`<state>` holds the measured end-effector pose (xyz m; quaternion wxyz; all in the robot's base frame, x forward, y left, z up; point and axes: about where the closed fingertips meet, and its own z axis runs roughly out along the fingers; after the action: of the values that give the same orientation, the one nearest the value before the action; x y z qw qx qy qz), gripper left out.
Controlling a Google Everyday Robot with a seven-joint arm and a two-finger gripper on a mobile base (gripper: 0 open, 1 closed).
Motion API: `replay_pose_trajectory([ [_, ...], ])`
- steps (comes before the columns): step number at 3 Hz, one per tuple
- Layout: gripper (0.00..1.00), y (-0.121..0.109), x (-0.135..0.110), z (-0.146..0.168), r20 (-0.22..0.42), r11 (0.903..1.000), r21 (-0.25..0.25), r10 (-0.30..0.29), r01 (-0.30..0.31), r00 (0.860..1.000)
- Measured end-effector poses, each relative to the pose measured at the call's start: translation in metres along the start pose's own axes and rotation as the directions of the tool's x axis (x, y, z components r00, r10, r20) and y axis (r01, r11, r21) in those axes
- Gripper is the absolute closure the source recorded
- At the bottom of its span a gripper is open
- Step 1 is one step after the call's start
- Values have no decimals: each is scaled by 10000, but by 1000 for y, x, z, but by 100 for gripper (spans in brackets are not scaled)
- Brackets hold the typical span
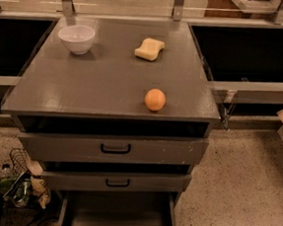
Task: Open bottom drawer
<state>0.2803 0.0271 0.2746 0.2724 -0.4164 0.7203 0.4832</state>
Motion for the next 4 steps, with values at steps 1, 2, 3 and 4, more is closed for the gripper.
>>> replay_pose_trajectory([
  [1,0,-9,-22,-15,105,9845,1746,-153,132,9998],
  [2,0,-13,-22,-14,195,9832,1820,-154,116,9997],
  [3,0,-21,-19,-7,-358,9818,1900,7,61,9994],
  [4,0,-61,-27,15,-843,9723,2323,463,-256,9954],
])
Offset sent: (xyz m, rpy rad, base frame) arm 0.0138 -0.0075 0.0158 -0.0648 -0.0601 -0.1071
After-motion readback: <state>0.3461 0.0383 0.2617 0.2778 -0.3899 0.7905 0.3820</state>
